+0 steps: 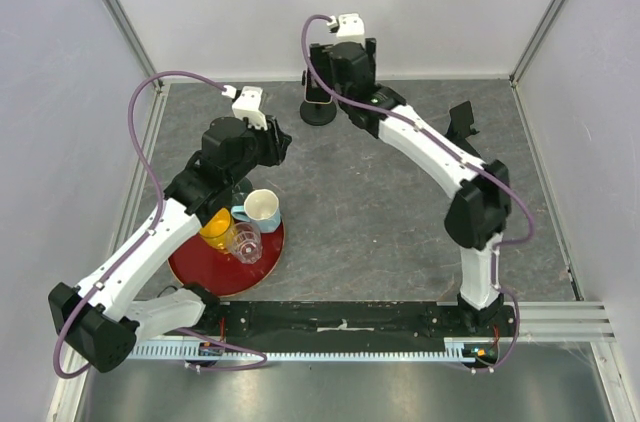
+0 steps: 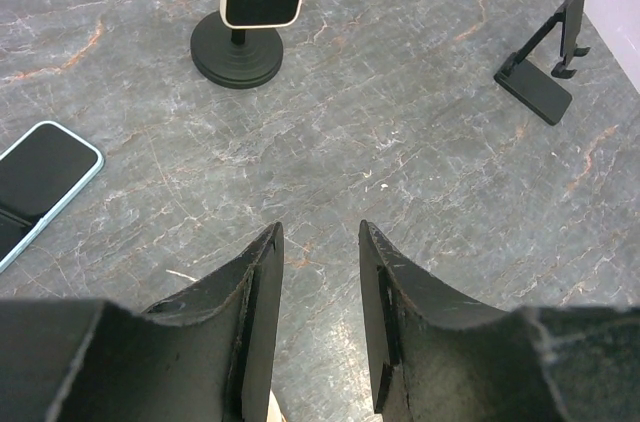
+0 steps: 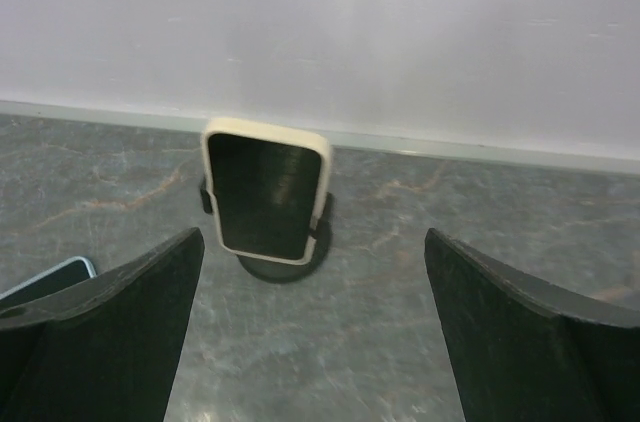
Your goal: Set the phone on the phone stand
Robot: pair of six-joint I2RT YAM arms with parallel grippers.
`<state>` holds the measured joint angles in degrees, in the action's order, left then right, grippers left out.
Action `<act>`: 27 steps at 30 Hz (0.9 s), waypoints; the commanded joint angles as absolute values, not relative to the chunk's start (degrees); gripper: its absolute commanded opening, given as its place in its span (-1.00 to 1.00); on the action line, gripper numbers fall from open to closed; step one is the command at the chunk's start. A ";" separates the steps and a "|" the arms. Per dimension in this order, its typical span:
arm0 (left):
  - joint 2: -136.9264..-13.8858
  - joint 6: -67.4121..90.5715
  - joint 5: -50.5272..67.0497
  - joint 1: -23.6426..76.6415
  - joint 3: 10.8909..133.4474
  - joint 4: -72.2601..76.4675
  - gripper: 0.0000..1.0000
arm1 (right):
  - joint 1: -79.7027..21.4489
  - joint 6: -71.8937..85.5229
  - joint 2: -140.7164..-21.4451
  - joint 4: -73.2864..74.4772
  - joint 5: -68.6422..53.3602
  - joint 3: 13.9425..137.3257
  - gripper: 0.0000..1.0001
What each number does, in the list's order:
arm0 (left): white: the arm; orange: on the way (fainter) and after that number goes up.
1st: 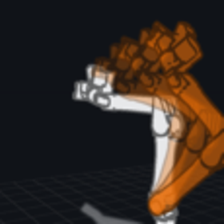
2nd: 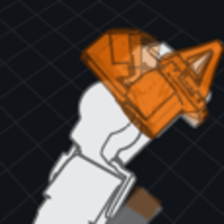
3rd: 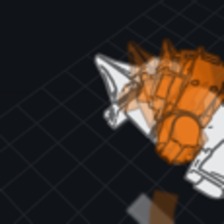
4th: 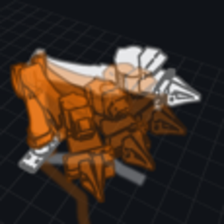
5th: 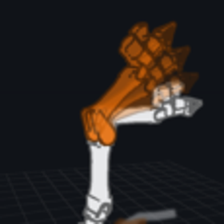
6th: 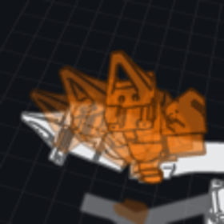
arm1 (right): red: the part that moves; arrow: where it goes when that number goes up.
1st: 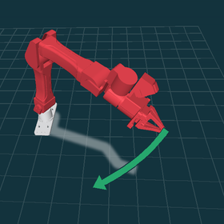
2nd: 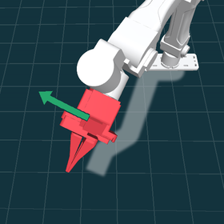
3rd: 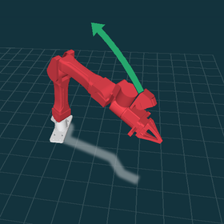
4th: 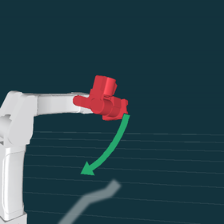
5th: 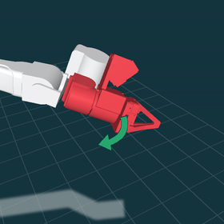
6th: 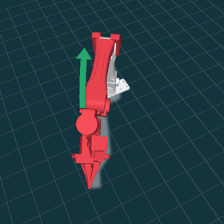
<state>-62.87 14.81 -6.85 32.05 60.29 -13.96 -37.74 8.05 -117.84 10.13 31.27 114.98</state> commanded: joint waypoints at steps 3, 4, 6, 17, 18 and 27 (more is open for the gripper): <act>-61.79 16.96 -5.27 31.73 60.12 -11.16 -0.16 | -32.71 5.01 -101.62 1.95 32.00 93.73 0.96; -61.96 17.05 -4.75 31.73 60.20 -11.16 -0.15 | -30.00 5.79 -98.38 -0.42 31.21 90.56 0.96; -62.49 17.40 -3.96 31.64 60.21 -11.34 -0.15 | -26.56 10.25 -95.64 -2.02 27.78 83.69 0.96; -65.65 17.58 -2.02 31.64 60.91 -11.95 -0.15 | 3.67 27.23 -84.98 -13.79 5.57 61.18 0.96; -65.83 17.75 -1.85 31.64 60.91 -11.95 -0.15 | 6.04 29.33 -85.77 -14.76 2.32 60.39 0.96; -68.29 18.11 -0.88 31.64 61.00 -11.95 -0.15 | 22.14 42.18 -99.48 -39.02 -31.62 55.80 0.96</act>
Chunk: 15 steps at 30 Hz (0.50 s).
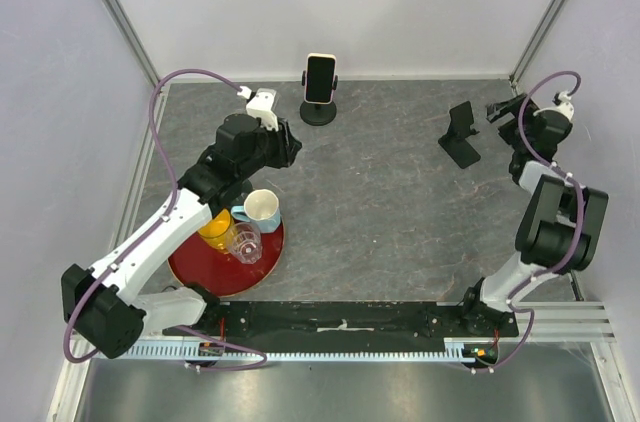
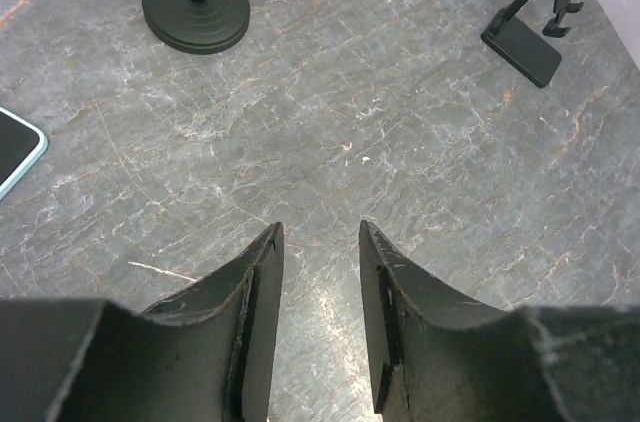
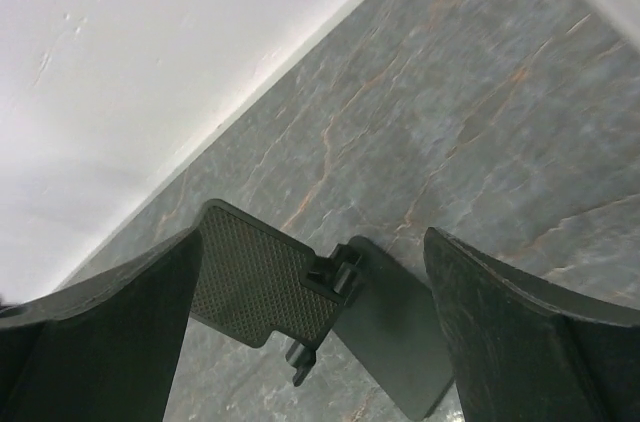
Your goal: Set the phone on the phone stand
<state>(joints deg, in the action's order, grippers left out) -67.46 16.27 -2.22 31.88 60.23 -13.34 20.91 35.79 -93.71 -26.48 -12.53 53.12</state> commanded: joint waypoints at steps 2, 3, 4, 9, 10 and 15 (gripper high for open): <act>-68.38 18.02 -1.40 31.64 60.91 -11.69 -0.15 | 22.24 44.64 -103.17 -45.50 -35.14 55.46 0.96; -68.81 17.93 -1.58 31.64 60.91 -11.69 -0.16 | 22.15 46.74 -105.79 -48.14 -36.55 55.46 0.96; -69.17 17.84 -1.76 31.55 61.08 -11.86 -0.15 | 22.15 47.54 -107.21 -51.38 -37.43 56.33 0.96; -70.40 17.67 -1.23 31.55 61.70 -12.39 -0.16 | 21.63 50.27 -111.53 -53.16 -40.08 59.15 0.96; -70.57 17.67 -1.06 31.38 61.79 -12.48 -0.16 | 21.27 49.93 -111.36 -52.83 -39.82 58.80 0.96; -70.49 17.93 -0.35 31.03 61.96 -12.57 -0.16 | 17.06 47.11 -110.83 -45.28 -37.71 60.12 0.96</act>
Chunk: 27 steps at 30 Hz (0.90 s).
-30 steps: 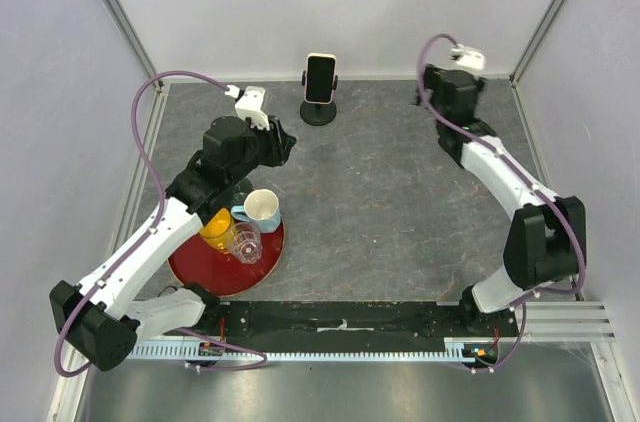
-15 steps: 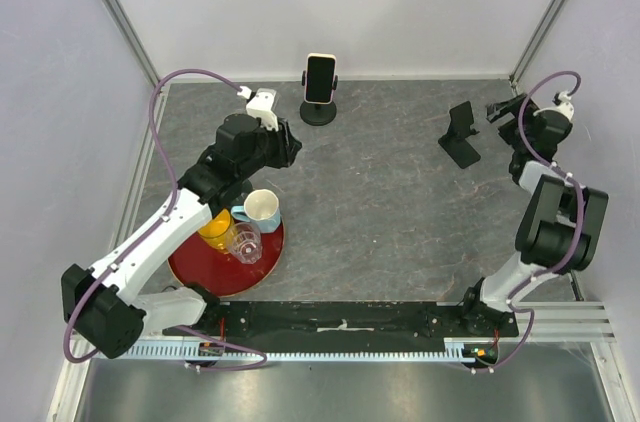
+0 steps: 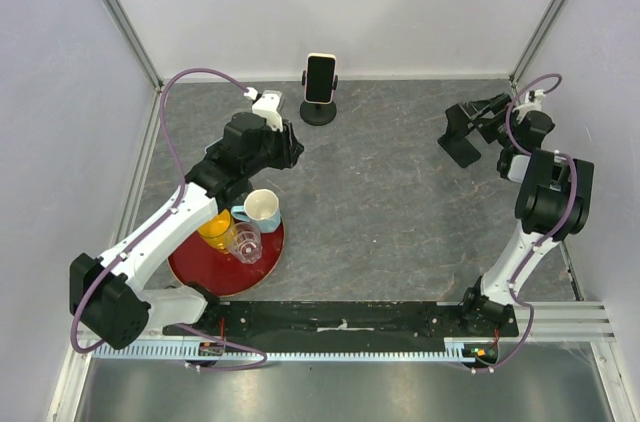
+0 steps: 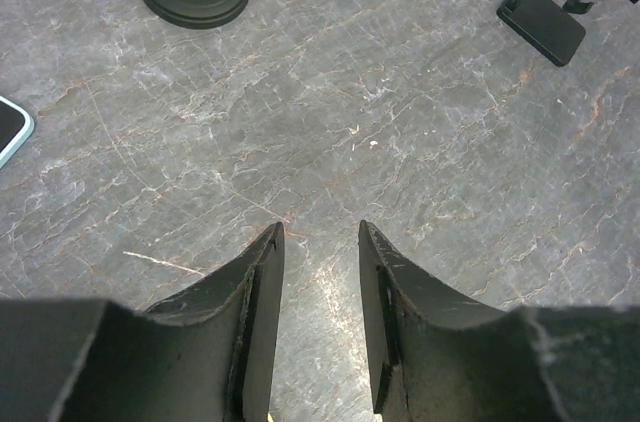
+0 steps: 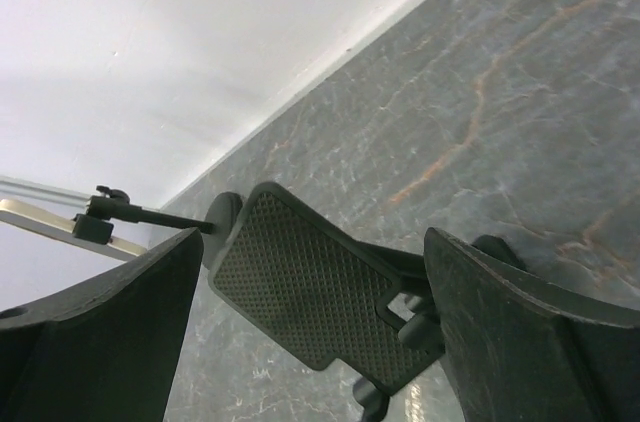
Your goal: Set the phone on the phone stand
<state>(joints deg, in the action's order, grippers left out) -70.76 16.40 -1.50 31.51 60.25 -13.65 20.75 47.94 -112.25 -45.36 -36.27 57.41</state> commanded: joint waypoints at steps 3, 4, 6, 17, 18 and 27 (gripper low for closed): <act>-70.23 17.84 -0.26 30.94 62.05 -12.74 -0.16 | 14.43 44.92 -108.65 -38.01 -34.20 60.64 0.96; -70.22 17.84 -0.26 30.94 62.14 -12.83 -0.16 | 13.89 41.78 -107.76 -35.36 -30.10 60.99 0.96; -69.96 17.75 -0.26 30.94 62.14 -12.83 -0.16 | 12.49 37.47 -104.96 -27.74 -26.56 62.04 0.96; -70.31 18.19 1.05 30.85 62.23 -12.92 -0.17 | 11.86 30.49 -97.65 -16.52 -14.33 62.41 0.96; -70.40 18.11 1.05 30.85 62.31 -12.92 -0.17 | 11.87 30.93 -97.21 -16.18 -13.63 62.49 0.97; -70.93 18.28 1.93 30.76 62.23 -12.66 -0.18 | 4.49 3.89 -98.43 -9.75 -16.88 68.29 0.96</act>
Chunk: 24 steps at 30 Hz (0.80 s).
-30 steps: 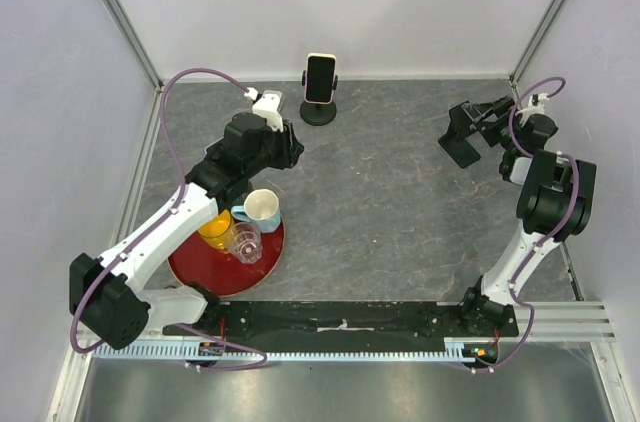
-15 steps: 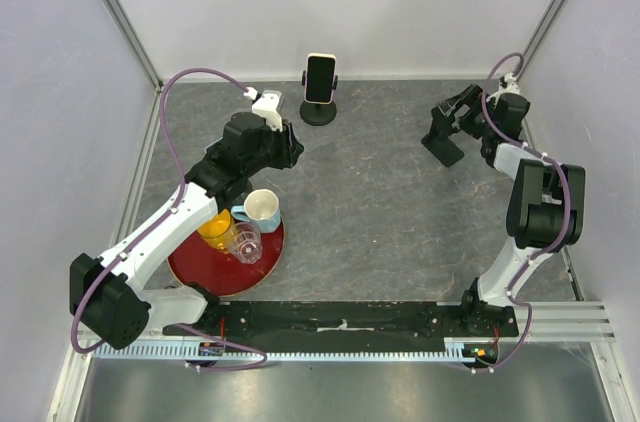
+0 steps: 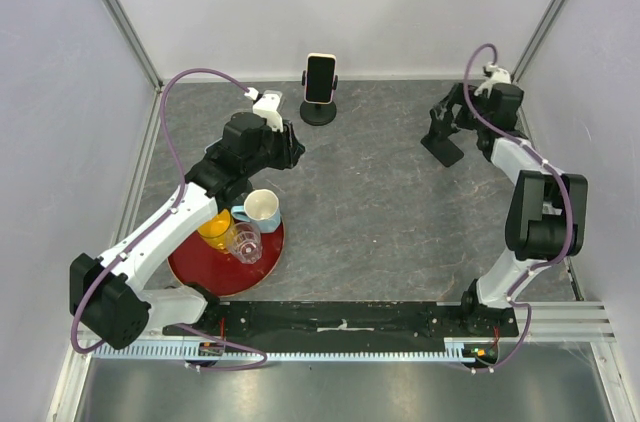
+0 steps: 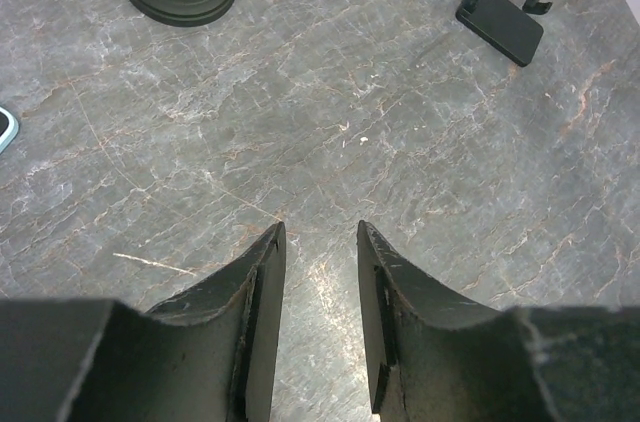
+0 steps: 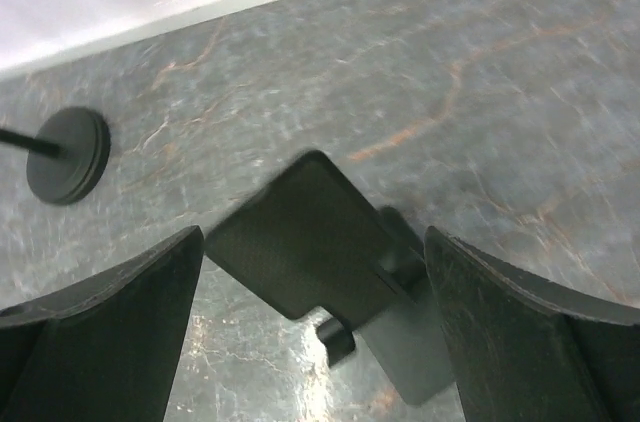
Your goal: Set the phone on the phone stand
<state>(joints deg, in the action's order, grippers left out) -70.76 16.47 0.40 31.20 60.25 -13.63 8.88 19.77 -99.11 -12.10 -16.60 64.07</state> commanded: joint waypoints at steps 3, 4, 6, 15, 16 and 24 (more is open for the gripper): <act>-72.07 18.28 2.46 30.76 62.31 -12.74 -0.18 | 4.04 0.80 -99.49 -9.05 -18.01 70.48 0.96; -72.42 18.46 2.63 30.76 62.31 -12.66 -0.18 | 3.96 0.44 -99.58 -9.49 -18.02 70.40 0.96; -73.39 18.54 3.07 30.76 62.49 -12.66 -0.17 | 3.96 0.35 -99.84 -11.33 -16.27 69.96 0.96; -73.65 18.11 2.90 30.41 62.75 -12.92 -0.16 | 4.83 0.35 -106.69 -10.29 -26.27 74.09 0.96; -73.48 18.02 2.90 30.32 62.75 -13.01 -0.16 | 4.83 0.61 -107.48 -10.20 -26.89 74.35 0.96; -71.81 17.84 2.73 30.41 62.31 -12.66 -0.14 | 4.83 1.75 -106.43 -10.99 -19.43 71.98 0.96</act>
<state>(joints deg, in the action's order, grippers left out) -73.91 16.51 2.09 30.57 60.38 -13.80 4.99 1.65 -107.61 -9.17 -21.34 71.53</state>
